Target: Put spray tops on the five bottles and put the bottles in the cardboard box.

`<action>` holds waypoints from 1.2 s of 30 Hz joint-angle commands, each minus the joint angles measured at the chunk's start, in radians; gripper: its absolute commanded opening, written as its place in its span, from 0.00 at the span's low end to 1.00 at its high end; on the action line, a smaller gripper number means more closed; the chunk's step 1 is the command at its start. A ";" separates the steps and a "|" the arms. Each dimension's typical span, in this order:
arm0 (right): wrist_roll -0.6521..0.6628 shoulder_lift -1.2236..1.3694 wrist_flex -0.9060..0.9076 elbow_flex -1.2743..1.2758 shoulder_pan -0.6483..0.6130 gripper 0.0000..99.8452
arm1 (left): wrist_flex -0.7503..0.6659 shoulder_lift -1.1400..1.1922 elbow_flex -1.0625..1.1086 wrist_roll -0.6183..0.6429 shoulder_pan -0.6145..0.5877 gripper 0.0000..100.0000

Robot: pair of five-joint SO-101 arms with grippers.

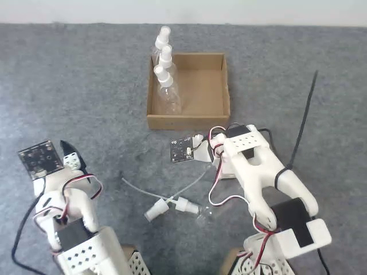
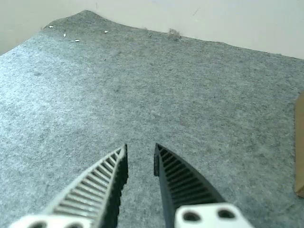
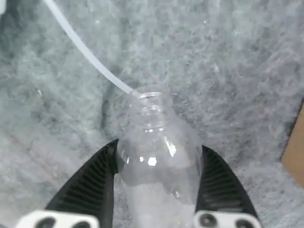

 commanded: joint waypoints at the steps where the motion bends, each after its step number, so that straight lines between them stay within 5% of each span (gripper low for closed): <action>1: -0.043 -0.071 -0.005 -0.009 0.036 0.10 | -0.031 -0.012 -0.018 0.011 0.000 0.09; 14: -0.362 -0.117 -0.016 -0.012 0.128 0.10 | -0.031 -0.012 -0.018 0.011 0.000 0.09; 29: -0.408 -0.108 -0.013 -0.014 0.341 0.11 | -0.031 -0.012 -0.018 0.011 0.000 0.09; 36: -0.417 -0.108 -0.013 -0.009 0.337 0.26 | -0.031 -0.012 -0.018 0.011 0.000 0.09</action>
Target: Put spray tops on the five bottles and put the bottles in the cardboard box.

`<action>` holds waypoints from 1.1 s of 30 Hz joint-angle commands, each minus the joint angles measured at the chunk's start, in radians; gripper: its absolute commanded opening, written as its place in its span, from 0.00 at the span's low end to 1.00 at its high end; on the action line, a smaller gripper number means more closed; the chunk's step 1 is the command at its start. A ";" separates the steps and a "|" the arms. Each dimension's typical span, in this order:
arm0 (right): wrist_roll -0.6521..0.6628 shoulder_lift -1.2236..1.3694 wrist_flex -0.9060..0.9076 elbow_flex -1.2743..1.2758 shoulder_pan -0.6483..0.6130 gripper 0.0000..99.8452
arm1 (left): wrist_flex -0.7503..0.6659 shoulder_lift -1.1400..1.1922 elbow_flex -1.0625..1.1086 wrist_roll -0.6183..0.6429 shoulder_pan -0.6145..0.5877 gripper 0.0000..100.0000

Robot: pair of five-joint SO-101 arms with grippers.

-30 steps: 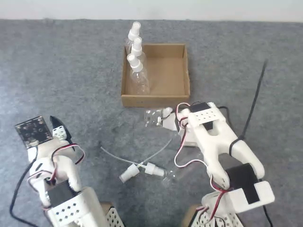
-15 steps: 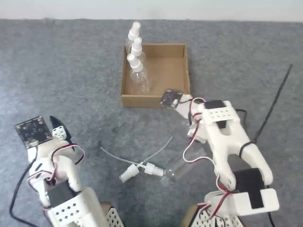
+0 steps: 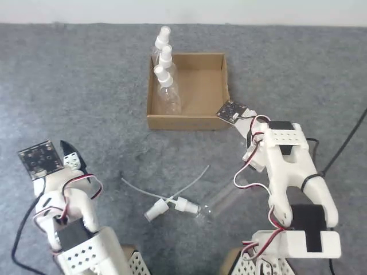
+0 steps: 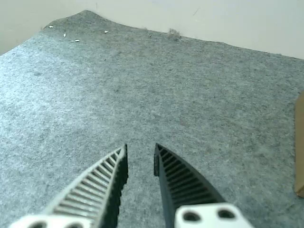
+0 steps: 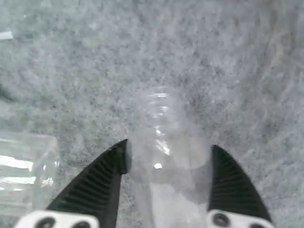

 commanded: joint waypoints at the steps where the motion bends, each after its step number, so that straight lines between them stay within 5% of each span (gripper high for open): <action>1: -0.006 -0.051 -0.012 -0.009 0.004 0.27 | -0.031 -0.012 -0.018 0.011 0.000 0.09; 29: 0.143 0.031 -0.012 -0.014 -0.019 0.27 | -0.031 -0.012 -0.018 0.011 0.000 0.09; 33: 0.144 0.005 -0.004 -0.028 -0.019 0.19 | -0.031 -0.012 -0.018 0.011 0.000 0.09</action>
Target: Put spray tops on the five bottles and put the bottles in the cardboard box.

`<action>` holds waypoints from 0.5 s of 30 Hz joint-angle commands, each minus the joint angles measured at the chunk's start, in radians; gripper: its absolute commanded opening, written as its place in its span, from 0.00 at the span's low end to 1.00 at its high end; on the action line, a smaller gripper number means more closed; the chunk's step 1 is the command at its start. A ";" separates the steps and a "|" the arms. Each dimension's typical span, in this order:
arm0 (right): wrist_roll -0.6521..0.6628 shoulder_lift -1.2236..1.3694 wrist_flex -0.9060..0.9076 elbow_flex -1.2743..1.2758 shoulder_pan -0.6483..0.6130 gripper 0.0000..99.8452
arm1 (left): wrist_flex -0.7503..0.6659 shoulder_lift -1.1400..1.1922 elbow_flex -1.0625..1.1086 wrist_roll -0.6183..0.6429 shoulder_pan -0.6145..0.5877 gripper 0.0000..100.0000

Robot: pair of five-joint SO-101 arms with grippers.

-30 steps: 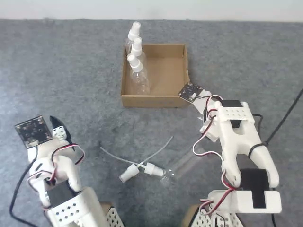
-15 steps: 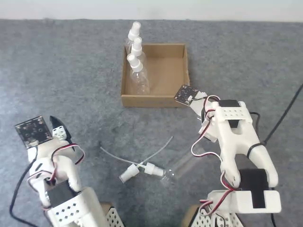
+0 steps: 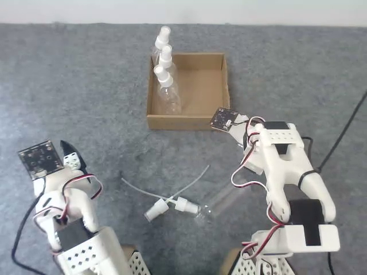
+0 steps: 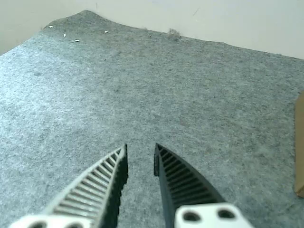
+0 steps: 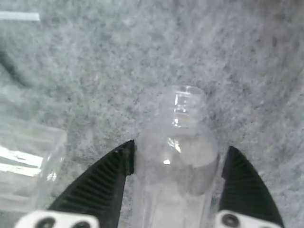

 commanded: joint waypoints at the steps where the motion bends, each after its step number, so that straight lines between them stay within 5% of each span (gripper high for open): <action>1: 0.015 -0.050 -0.002 -0.031 0.005 0.17 | -0.031 -0.012 -0.018 0.011 0.000 0.09; 15: 0.011 -0.295 0.162 -0.058 -0.027 0.08 | -0.031 -0.012 -0.018 0.011 0.000 0.09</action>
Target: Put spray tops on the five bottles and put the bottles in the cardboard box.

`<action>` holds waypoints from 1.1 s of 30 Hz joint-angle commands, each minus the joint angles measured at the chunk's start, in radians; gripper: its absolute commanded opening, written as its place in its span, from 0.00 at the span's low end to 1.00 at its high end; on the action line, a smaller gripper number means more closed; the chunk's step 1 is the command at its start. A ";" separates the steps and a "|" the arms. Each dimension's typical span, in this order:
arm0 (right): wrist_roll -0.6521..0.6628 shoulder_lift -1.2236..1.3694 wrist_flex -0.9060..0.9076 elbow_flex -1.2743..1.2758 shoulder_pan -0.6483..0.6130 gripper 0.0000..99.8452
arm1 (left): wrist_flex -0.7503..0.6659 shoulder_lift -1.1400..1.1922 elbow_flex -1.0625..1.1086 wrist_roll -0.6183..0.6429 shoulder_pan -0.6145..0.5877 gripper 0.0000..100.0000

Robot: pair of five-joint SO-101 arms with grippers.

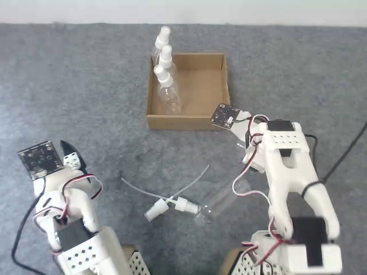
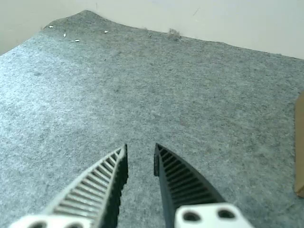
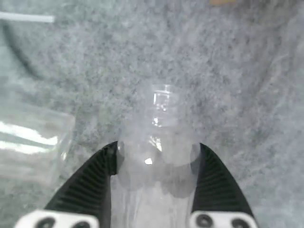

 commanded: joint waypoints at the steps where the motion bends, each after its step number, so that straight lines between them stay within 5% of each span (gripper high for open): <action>1: 0.000 -0.143 0.073 -0.058 -0.035 0.08 | -0.031 -0.012 -0.018 0.011 0.000 0.09; 24: -0.709 -0.518 0.048 -0.055 -0.398 0.08 | -0.031 -0.012 -0.018 0.011 0.000 0.09; 33: -0.815 -0.552 -0.028 0.043 -0.384 0.08 | -0.031 -0.012 -0.018 0.011 0.000 0.09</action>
